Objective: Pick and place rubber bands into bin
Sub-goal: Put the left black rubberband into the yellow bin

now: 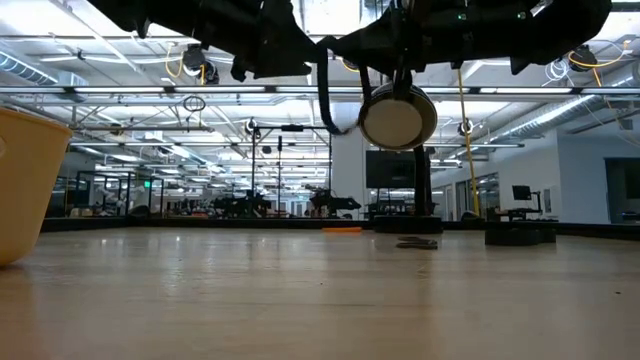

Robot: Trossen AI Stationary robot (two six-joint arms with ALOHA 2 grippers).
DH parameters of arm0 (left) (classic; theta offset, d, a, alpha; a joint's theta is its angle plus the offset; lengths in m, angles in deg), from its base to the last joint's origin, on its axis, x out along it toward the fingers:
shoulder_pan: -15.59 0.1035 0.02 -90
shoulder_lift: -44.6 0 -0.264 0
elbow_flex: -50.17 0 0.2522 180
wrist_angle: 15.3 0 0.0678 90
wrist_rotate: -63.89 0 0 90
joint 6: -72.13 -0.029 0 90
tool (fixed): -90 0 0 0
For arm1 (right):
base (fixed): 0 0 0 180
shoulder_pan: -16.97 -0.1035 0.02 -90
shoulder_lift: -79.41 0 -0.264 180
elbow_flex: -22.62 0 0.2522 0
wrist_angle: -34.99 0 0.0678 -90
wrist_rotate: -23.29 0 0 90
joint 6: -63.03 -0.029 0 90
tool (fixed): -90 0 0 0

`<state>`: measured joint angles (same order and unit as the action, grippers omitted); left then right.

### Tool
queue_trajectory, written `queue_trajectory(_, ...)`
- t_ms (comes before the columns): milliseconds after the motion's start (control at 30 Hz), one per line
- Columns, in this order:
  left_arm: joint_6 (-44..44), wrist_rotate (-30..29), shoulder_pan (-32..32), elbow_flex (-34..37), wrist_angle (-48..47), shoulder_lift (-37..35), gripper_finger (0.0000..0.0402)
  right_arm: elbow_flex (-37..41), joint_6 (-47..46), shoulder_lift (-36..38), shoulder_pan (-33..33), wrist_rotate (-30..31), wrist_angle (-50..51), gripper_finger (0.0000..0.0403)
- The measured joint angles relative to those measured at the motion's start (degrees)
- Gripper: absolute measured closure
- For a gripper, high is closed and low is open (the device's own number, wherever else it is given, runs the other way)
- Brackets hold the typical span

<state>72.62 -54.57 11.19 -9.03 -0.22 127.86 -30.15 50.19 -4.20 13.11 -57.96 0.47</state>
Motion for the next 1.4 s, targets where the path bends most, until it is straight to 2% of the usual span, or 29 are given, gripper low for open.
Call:
queue_trajectory(200, -1.44, 4.45, 0.0, 0.0, 0.43, 0.0, 0.0172, 0.0, -0.02, 0.0, 0.0, -0.96, -1.81, 0.0403)
queue_trajectory(533, -5.54, 4.56, 0.0, 0.02, 2.49, 0.0, 0.0178, 0.0, -1.6, 0.0, 0.0, -2.99, -2.07, 0.0403)
queue_trajectory(667, -5.36, 5.33, 0.0, 0.02, 2.58, 0.0, 0.0222, 0.0, -1.55, 0.0, 0.0, -2.99, -2.05, 0.0403)
queue_trajectory(800, -5.4, 8.85, 0.0, 0.02, 2.7, 0.0, 0.0291, 0.0, -1.53, 0.0, 0.0, -3.01, -2.05, 0.0403)
queue_trajectory(1000, -6.19, 10.61, 0.0, 0.02, 2.71, 0.0, 0.0389, 0.0, -1.51, 0.0, 0.0, -2.83, -2.05, 0.0403)
queue_trajectory(1400, -6.3, 10.44, 0.0, 0.02, 2.73, 0.0, 0.0392, 0.0, -1.53, 0.0, -0.02, -2.81, -4.19, 0.0372)
